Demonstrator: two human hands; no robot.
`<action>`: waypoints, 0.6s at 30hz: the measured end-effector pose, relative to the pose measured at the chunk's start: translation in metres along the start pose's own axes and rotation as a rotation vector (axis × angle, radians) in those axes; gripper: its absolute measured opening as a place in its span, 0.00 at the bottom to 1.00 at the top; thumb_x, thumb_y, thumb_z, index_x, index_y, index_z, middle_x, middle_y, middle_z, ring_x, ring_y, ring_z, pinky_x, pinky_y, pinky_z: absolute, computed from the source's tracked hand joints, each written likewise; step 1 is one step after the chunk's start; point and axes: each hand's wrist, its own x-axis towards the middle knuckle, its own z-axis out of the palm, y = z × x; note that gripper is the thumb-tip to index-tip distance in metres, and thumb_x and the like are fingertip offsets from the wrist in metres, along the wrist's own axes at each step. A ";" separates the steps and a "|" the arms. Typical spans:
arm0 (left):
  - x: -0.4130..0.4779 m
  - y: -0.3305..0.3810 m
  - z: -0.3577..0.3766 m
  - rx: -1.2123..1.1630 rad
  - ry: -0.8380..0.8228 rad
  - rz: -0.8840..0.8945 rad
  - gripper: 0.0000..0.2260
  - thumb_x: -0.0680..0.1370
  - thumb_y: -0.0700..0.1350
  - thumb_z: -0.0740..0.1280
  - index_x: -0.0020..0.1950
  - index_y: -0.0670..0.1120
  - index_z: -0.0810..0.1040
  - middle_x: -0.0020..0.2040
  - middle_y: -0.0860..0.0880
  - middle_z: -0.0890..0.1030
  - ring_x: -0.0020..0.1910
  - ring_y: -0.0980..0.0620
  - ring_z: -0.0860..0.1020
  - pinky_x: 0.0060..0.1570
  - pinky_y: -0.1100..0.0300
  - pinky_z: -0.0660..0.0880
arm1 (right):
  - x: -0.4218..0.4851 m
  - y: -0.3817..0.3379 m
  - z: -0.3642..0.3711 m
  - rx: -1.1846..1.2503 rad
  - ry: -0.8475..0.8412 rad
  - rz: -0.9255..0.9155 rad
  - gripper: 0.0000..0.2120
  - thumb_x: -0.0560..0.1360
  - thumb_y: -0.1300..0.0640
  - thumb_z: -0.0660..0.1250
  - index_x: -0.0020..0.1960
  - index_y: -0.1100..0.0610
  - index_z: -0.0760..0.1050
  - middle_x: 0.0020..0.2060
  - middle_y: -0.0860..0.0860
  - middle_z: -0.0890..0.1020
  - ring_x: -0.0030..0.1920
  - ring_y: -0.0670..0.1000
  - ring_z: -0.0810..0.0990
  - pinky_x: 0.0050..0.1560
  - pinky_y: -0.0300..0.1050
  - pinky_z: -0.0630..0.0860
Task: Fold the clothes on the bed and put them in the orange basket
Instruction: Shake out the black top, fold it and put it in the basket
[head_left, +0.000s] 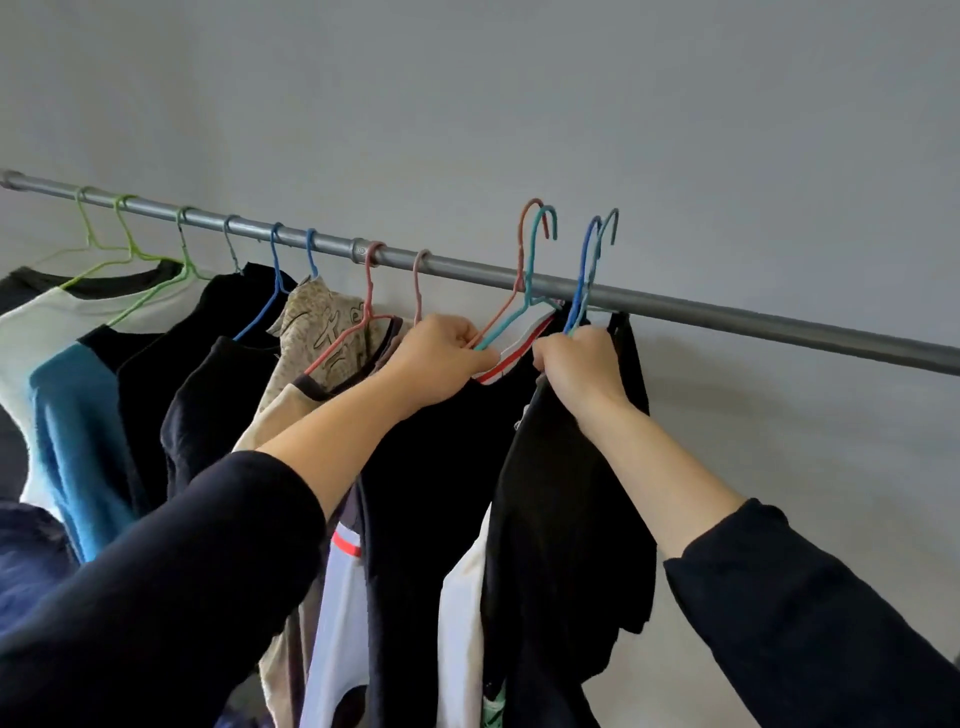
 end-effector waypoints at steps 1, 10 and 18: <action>-0.010 -0.006 -0.008 -0.008 -0.019 -0.014 0.08 0.76 0.48 0.70 0.44 0.44 0.79 0.36 0.50 0.76 0.34 0.54 0.73 0.37 0.62 0.70 | -0.009 -0.003 0.009 0.041 -0.018 -0.021 0.04 0.70 0.63 0.63 0.37 0.59 0.69 0.47 0.56 0.74 0.37 0.50 0.75 0.35 0.41 0.68; -0.155 -0.091 -0.157 -0.158 0.008 -0.251 0.17 0.73 0.43 0.66 0.24 0.50 0.71 0.24 0.51 0.68 0.27 0.55 0.66 0.37 0.59 0.65 | -0.149 -0.036 0.103 0.454 -0.158 -0.193 0.09 0.71 0.70 0.62 0.40 0.58 0.67 0.33 0.49 0.70 0.26 0.38 0.68 0.32 0.30 0.67; -0.383 -0.115 -0.337 -0.001 0.250 -0.459 0.12 0.61 0.50 0.69 0.29 0.44 0.70 0.24 0.48 0.67 0.24 0.54 0.64 0.33 0.60 0.64 | -0.353 -0.151 0.239 0.580 -0.578 -0.374 0.07 0.76 0.65 0.62 0.49 0.58 0.63 0.35 0.47 0.70 0.31 0.35 0.72 0.38 0.31 0.68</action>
